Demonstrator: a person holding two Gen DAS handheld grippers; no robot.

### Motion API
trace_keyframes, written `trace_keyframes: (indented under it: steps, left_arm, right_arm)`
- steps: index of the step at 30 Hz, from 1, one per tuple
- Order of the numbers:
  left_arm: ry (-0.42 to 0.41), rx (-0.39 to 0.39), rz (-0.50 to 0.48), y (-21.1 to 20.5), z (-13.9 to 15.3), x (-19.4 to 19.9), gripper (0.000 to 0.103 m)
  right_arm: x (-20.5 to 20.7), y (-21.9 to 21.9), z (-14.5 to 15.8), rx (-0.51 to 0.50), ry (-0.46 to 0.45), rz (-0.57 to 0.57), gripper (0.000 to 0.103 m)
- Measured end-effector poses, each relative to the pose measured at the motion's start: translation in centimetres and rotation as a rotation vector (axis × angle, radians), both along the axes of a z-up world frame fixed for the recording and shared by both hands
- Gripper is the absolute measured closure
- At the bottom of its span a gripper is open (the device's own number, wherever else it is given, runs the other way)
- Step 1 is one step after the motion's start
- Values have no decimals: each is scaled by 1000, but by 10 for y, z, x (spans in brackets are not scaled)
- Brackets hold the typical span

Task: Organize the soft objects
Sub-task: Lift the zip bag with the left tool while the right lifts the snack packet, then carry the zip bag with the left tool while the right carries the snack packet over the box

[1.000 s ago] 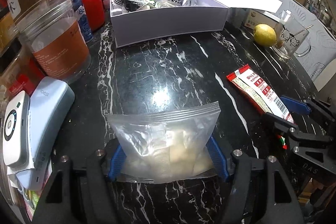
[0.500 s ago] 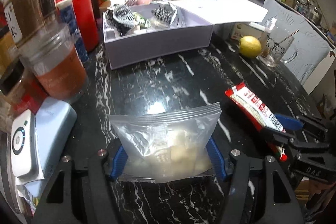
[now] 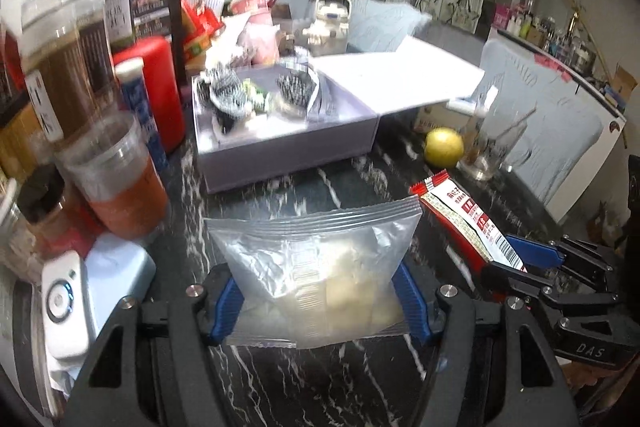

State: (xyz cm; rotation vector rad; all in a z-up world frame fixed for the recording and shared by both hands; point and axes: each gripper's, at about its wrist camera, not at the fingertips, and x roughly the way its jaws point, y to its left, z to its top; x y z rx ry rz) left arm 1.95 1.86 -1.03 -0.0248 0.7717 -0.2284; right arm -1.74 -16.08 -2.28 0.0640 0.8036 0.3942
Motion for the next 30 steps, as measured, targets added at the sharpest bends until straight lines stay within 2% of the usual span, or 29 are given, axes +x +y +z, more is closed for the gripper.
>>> trace_keyframes:
  steps: [9, 16, 24, 30]
  left_arm:
    - [-150, -22, -3, 3, 57, 5, 37]
    - [-250, -35, 11, 10, 91, 17, 37]
    - [-323, -52, 69, 25, 123, 45, 37]
    - [-348, -50, 83, 28, 131, 72, 37]
  right_arm:
    - [9, -2, 48, -5, -126, 21, 58]
    - [32, 2, 78, -20, -206, 46, 58]
    - [66, 6, 104, -2, -249, 55, 58]
    - [95, 13, 118, -6, -279, 76, 58]
